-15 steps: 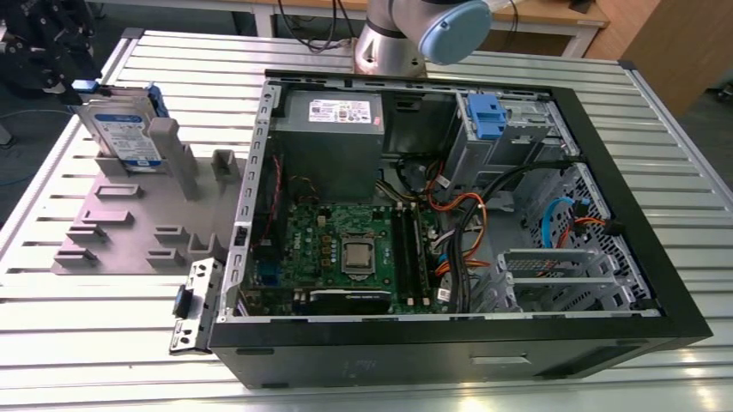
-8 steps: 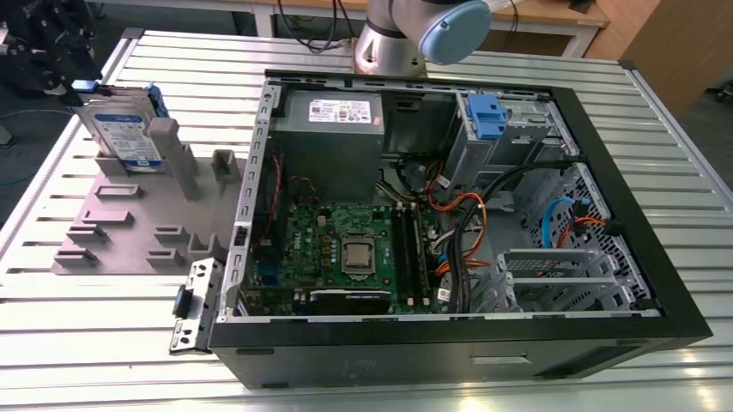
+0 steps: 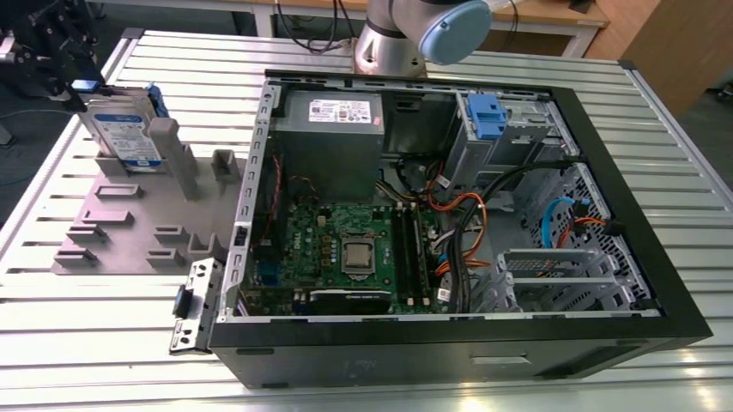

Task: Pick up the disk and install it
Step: 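Pick up the disk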

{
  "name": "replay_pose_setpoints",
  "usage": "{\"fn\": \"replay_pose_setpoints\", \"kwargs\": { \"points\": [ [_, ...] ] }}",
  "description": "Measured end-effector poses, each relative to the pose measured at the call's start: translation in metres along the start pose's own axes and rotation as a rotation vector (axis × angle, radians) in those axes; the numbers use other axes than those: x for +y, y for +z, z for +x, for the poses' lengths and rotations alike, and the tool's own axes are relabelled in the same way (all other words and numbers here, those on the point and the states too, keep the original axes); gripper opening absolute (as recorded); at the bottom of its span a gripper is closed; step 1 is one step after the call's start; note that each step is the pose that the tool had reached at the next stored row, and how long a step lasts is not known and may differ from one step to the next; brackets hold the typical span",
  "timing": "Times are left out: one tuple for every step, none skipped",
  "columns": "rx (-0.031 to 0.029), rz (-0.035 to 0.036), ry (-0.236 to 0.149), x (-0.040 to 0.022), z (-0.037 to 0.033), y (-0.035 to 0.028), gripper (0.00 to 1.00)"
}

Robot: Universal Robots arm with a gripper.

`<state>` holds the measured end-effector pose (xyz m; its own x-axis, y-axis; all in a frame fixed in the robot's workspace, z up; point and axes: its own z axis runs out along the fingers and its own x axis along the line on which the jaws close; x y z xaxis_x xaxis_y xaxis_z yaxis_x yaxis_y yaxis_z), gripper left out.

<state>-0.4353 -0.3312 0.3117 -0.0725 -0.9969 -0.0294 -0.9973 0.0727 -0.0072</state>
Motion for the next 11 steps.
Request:
{"fn": "replay_pose_setpoints", "kwargs": {
  "points": [
    [0.0000,-0.0001,0.000,0.0000,0.0001,0.0015,0.59],
    [0.0000,-0.0001,0.000,0.0000,0.0001,0.0027,0.59],
    [0.0000,-0.0002,0.000,0.0000,0.0001,0.0031,0.59],
    [0.0001,-0.0003,0.000,0.0000,0.0001,0.0030,0.59],
    [0.0001,-0.0003,0.000,0.0000,0.0001,0.0030,0.59],
    [0.0001,-0.0003,0.000,0.0000,0.0001,0.0031,0.59],
    [0.0001,-0.0002,0.000,0.0000,0.0001,0.0031,0.59],
    [0.0000,-0.0001,0.000,0.0000,0.0001,0.0032,0.59],
    [0.0000,-0.0002,0.000,0.0000,0.0001,0.0032,0.59],
    [0.0000,-0.0002,0.000,0.0000,0.0001,0.0032,0.59],
    [0.0000,-0.0002,0.000,0.0000,0.0001,0.0032,0.59]
  ]
}}
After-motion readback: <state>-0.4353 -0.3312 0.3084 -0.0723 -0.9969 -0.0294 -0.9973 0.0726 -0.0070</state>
